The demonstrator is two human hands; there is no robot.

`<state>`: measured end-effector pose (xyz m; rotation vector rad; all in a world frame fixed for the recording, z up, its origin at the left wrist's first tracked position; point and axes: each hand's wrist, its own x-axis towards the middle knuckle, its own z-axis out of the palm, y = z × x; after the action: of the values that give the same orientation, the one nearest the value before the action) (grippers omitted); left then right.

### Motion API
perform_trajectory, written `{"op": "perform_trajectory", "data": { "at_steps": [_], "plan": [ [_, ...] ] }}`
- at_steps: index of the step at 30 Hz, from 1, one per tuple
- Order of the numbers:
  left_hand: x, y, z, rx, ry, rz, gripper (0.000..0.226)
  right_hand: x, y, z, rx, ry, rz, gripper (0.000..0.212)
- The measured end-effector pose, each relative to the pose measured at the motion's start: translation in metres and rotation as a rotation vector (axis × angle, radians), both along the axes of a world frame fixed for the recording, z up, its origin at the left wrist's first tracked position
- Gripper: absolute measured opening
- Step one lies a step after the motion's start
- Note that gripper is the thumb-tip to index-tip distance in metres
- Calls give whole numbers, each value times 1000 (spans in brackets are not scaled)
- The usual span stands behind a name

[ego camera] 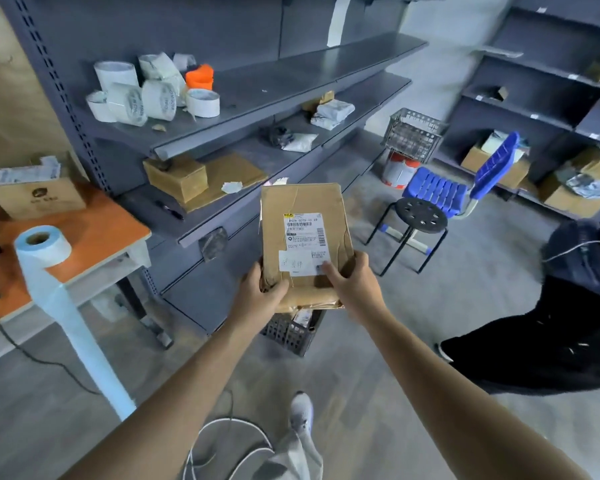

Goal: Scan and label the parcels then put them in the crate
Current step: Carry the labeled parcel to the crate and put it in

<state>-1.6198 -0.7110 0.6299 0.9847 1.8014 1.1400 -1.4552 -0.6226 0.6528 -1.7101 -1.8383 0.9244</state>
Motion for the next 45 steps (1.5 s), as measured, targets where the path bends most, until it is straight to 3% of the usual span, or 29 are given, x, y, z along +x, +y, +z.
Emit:
{"op": "perform_trajectory", "data": {
  "at_steps": [4,9,22,28,35,40,45],
  "plan": [
    [1,76,-27,-45,-10,37,53,-3,84,-17,-4,-46,72,50],
    [-3,160,-36,-84,-63,37,40,-9,181,-31,-62,-132,147,60],
    [20,345,-84,-331,21,42,33,4,392,-90,-302,-279,264,57],
    [61,429,-153,-397,-64,44,43,38,481,-158,-378,-293,308,46],
    [110,512,-246,-516,-94,134,50,67,575,-248,-478,-319,412,53],
    [115,536,-322,-550,-161,271,60,49,608,-328,-492,-403,482,62],
    [101,550,-403,-533,-133,364,61,28,624,-416,-517,-445,454,48]
  ]
}}
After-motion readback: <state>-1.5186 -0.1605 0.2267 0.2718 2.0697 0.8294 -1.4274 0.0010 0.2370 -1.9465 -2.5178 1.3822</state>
